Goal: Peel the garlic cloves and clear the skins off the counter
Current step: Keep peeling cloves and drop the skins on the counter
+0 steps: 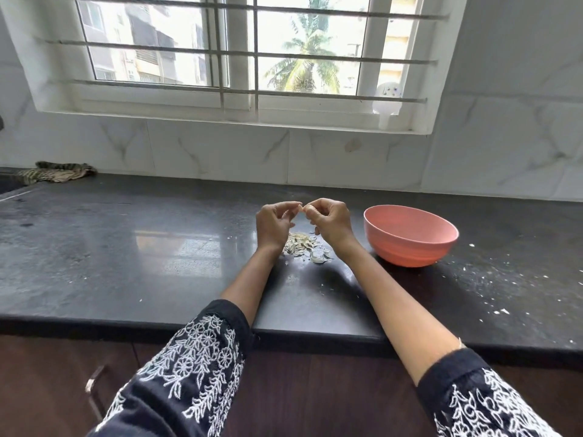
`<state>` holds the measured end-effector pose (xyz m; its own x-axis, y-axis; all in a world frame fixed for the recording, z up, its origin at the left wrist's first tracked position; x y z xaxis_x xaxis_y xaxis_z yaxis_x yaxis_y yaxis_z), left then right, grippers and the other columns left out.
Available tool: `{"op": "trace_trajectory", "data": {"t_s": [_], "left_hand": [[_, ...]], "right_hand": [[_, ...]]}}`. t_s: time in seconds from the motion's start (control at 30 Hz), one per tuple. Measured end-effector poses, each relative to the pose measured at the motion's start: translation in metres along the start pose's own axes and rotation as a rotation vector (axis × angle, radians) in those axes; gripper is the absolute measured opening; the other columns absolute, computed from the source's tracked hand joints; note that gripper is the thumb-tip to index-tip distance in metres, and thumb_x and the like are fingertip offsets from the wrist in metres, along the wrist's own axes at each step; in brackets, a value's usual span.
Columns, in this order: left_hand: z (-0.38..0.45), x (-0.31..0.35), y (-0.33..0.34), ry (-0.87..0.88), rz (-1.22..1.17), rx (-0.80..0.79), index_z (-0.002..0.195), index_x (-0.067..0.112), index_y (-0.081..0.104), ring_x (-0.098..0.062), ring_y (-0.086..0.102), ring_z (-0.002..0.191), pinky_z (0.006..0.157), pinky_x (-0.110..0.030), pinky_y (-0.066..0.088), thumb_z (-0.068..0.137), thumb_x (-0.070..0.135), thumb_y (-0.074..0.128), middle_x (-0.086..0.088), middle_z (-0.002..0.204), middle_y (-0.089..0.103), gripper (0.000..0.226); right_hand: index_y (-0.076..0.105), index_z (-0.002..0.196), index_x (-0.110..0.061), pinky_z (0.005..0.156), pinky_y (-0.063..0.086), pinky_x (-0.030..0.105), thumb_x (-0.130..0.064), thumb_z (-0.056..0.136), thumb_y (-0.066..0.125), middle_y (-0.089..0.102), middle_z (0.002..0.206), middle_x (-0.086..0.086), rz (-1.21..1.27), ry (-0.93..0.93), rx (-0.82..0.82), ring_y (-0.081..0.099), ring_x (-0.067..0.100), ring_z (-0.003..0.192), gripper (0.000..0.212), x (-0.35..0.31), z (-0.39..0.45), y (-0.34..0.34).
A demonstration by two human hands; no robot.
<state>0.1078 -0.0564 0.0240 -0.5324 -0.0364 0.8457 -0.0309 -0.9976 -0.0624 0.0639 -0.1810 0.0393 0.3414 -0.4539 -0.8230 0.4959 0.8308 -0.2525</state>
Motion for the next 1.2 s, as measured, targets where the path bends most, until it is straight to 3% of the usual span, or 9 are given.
{"op": "trace_trajectory", "data": {"t_s": [0.1,0.3,0.47,0.63,0.77,1.0,1.13,1.2], "left_hand": [[-0.001,-0.001,0.006,-0.089,-0.128,-0.077,0.102,-0.008,0.066,0.000,0.063,0.057,0.055,-0.017,0.054,0.088,-0.001,0.059,-0.008,0.080,0.067,0.017],[-0.001,-0.001,0.005,-0.162,-0.300,-0.078,0.095,-0.010,0.066,-0.006,0.067,0.061,0.060,-0.020,0.056,0.084,-0.001,0.063,0.007,0.064,0.069,0.014],[-0.002,-0.001,0.002,-0.228,-0.398,-0.023,0.098,-0.009,0.065,-0.009,0.066,0.065,0.061,-0.020,0.056,0.085,0.000,0.062,-0.004,0.074,0.067,0.016],[0.000,-0.002,-0.004,-0.311,-0.512,0.060,0.093,-0.004,0.066,-0.010,0.065,0.065,0.056,-0.019,0.054,0.089,0.002,0.058,-0.006,0.083,0.066,0.010],[-0.002,-0.001,-0.002,-0.311,-0.515,0.020,0.081,0.010,0.064,-0.008,0.064,0.064,0.058,-0.020,0.055,0.092,0.004,0.054,-0.004,0.084,0.066,0.016],[0.001,-0.003,-0.007,-0.318,-0.497,0.094,0.080,0.013,0.063,-0.008,0.061,0.058,0.052,-0.017,0.053,0.095,0.003,0.048,0.005,0.071,0.069,0.023],[0.000,0.000,-0.006,-0.285,-0.456,0.082,0.083,0.013,0.064,-0.012,0.057,0.064,0.051,-0.016,0.052,0.094,0.004,0.052,-0.002,0.081,0.065,0.019],[-0.001,0.000,-0.006,-0.274,-0.442,0.083,0.088,0.008,0.065,-0.012,0.055,0.063,0.051,-0.016,0.052,0.094,0.004,0.052,-0.004,0.081,0.064,0.015]], "right_hand": [[0.062,0.064,-0.020,0.053,0.046,0.037,-0.008,0.083,0.061,0.056,0.056,-0.003,0.002,0.004,-0.004,0.049,0.014,0.050,0.023,-0.001,-0.001,0.001],[0.065,0.071,-0.013,0.049,0.044,0.031,-0.009,0.084,0.062,0.056,0.057,-0.002,0.001,-0.017,-0.023,0.048,0.014,0.046,0.014,-0.003,0.000,0.001],[0.066,0.071,-0.013,0.053,0.045,0.035,-0.013,0.081,0.066,0.057,0.057,-0.003,-0.002,-0.015,-0.024,0.049,0.013,0.050,0.010,-0.002,0.000,0.001],[0.064,0.070,-0.014,0.044,0.041,0.023,-0.009,0.083,0.063,0.055,0.057,-0.003,0.018,0.017,0.025,0.047,0.010,0.048,0.014,-0.002,0.001,-0.006],[0.064,0.073,-0.012,0.045,0.041,0.024,-0.009,0.084,0.062,0.056,0.058,-0.003,0.024,0.013,0.045,0.047,0.011,0.049,0.012,-0.001,0.000,-0.007],[0.064,0.076,-0.009,0.058,0.046,0.036,-0.011,0.087,0.058,0.054,0.058,-0.007,0.034,0.018,0.205,0.048,0.009,0.052,0.012,0.001,0.004,-0.016],[0.066,0.093,-0.008,0.060,0.045,0.032,-0.013,0.094,0.043,0.059,0.070,-0.011,-0.003,0.015,0.127,0.054,0.007,0.064,0.024,0.001,0.003,-0.008],[0.066,0.088,-0.012,0.063,0.044,0.032,-0.024,0.096,0.039,0.060,0.072,-0.011,0.005,0.037,0.103,0.054,0.006,0.068,0.031,0.000,0.003,-0.006]]}}
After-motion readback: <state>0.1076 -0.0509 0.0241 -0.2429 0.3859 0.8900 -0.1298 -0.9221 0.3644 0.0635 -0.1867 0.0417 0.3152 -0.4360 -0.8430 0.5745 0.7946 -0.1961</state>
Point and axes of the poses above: each hand's wrist, its own z-axis towards the middle knuckle, its own y-axis out of the palm, x = y × z, the point moved 4 cm from there along z, towards the middle knuckle
